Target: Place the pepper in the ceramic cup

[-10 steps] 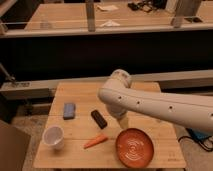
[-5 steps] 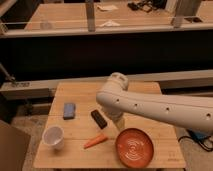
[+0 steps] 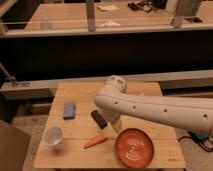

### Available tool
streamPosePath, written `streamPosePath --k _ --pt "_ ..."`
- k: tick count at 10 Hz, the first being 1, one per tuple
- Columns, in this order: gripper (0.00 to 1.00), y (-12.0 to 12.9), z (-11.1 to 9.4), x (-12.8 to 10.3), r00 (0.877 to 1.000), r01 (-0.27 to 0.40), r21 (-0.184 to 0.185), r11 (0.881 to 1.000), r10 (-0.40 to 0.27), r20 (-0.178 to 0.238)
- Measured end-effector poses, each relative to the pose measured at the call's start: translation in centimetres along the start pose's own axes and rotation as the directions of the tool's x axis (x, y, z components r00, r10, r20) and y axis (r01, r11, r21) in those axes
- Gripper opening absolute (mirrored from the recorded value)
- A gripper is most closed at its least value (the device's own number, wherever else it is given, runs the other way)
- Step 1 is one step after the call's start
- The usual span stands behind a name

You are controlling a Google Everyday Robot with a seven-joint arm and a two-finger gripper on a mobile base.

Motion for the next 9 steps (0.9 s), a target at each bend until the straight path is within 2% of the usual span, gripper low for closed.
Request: streamPosePath --k 9 --pt "0.80 -0.4 1.1 -2.6 0.995 0.078 0.058 0.995 -0.081 0.056"
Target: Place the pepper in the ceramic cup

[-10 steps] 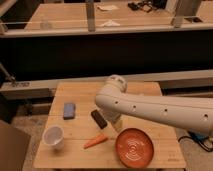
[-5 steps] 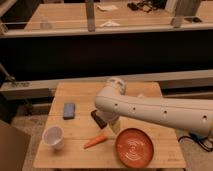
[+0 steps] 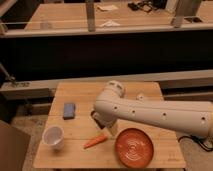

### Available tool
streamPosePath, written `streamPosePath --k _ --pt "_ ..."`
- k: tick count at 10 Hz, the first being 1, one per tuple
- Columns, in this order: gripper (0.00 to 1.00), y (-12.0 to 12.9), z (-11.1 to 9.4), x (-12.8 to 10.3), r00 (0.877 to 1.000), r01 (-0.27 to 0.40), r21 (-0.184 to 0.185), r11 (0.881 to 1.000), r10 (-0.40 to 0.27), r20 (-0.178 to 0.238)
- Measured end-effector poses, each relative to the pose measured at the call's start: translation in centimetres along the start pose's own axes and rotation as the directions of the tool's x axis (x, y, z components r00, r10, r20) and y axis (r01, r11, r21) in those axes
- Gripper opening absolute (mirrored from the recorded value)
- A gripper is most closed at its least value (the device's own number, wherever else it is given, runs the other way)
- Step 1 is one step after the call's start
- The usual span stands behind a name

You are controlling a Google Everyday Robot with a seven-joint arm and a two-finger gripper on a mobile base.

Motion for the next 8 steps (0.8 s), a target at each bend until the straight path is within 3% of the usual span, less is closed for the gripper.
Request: streamPosePath --k 3,8 --pt "0.80 -0.2 0.7 -0.6 1.000 0.010 0.029 1.000 -0.011 0.011" --pt "0.80 -0.3 1.9 -1.4 0.998 0.043 0.042 0.998 -0.045 0.035"
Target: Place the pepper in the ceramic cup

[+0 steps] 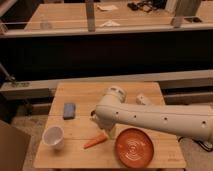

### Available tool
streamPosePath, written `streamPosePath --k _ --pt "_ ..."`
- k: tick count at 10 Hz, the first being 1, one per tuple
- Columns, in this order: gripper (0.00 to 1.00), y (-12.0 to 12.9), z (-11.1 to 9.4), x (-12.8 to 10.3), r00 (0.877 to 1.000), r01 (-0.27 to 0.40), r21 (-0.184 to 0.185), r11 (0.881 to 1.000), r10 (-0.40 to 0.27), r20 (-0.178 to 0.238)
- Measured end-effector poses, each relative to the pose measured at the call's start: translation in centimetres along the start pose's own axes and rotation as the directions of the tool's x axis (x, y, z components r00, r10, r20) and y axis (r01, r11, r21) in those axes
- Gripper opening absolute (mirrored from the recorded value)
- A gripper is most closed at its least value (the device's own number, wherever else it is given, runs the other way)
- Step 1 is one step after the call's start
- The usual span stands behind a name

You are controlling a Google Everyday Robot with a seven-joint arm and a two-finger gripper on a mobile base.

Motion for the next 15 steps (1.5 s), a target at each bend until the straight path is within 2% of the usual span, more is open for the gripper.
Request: streamPosePath --k 9,15 --pt "0.80 -0.4 3.5 -0.9 0.998 0.046 0.006 0.999 -0.046 0.034" --pt "0.80 -0.4 5.2 -1.1 0.997 0.052 0.016 0.999 -0.053 0.054"
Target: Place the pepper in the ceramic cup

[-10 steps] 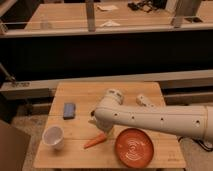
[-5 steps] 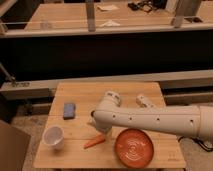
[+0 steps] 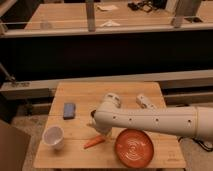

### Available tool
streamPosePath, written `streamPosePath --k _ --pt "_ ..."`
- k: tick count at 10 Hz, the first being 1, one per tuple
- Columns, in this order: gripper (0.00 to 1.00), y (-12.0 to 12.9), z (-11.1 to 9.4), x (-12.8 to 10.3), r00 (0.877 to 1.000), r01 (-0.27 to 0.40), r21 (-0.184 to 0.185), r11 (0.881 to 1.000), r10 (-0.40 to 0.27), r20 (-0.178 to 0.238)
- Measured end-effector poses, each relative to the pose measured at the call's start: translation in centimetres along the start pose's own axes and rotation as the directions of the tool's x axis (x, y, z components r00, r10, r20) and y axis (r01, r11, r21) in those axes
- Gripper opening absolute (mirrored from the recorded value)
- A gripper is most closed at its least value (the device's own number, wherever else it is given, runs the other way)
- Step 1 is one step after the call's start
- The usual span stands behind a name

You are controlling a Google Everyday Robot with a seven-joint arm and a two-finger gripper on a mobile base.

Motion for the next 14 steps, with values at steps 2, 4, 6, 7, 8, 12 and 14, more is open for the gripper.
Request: streamPosePath --k 2,4,6,7,8,12,14 --pt "0.80 0.0 0.6 -0.1 1.000 0.004 0.001 1.000 -0.004 0.007" --pt "0.80 0.0 1.0 0.0 1.000 0.001 0.003 1.000 -0.001 0.013" --pt "0.80 0.1 1.9 0.3 1.000 -0.006 0.006 1.000 0.005 0.023" --pt "0.80 0.2 2.2 0.3 1.000 -0.008 0.006 1.000 0.008 0.028" --pt "0.80 0.3 2.4 0.3 0.999 -0.008 0.005 1.000 0.008 0.033" --pt "0.80 0.6 3.6 0.4 0.999 -0.015 0.004 1.000 0.015 0.048" --pt "0.80 0.5 4.1 0.4 0.998 -0.011 0.004 1.000 0.011 0.057"
